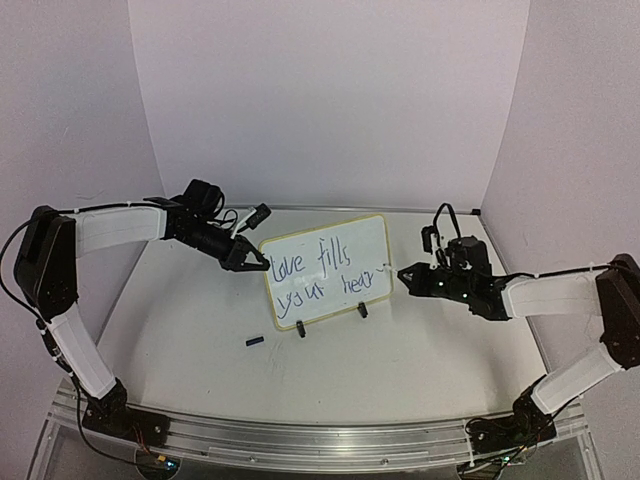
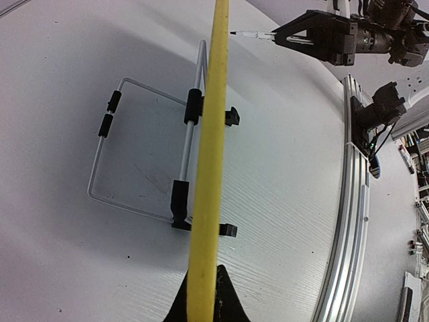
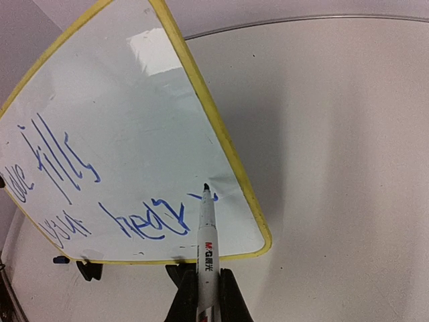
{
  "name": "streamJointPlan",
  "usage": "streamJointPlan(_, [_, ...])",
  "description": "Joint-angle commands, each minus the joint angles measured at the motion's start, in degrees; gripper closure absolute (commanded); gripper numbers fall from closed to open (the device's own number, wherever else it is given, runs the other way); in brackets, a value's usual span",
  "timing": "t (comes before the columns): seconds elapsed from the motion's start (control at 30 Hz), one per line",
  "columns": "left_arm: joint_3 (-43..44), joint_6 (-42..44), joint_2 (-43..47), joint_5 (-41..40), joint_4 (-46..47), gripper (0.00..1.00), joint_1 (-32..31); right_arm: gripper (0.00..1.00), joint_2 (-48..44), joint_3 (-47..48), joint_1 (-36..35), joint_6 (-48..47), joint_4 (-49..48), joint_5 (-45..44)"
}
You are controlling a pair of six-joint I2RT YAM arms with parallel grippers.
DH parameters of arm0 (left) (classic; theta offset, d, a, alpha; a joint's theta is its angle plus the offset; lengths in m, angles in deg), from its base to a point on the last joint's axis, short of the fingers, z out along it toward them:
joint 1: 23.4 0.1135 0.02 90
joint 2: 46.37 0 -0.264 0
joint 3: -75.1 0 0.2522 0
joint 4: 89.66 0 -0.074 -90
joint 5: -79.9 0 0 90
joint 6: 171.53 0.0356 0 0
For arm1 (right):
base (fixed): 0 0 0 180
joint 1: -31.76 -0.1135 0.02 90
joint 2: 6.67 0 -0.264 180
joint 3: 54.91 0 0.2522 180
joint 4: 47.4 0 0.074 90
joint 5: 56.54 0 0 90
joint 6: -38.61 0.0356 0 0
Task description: Write a sentence on the whiteboard
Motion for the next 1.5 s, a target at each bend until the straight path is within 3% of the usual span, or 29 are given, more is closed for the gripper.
streamJointPlan(0.0, [0.8, 3.0, -0.6, -5.2, -1.9, 1.00, -0.4, 1.00, -3.4, -0.1, 0.2, -1.9, -0.6, 2.8])
streamJointPlan(1.03, [0.8, 3.1, -0.8, -5.3, -2.0, 1.00, -0.4, 1.00, 2.9, 3.5, 0.2, -3.2, -3.5, 1.3])
streamJointPlan(1.47, [0.8, 3.1, -1.0, -5.3, -2.0, 1.00, -0.4, 1.00, 2.9, -2.9, 0.3, -0.4, -5.3, 3.1])
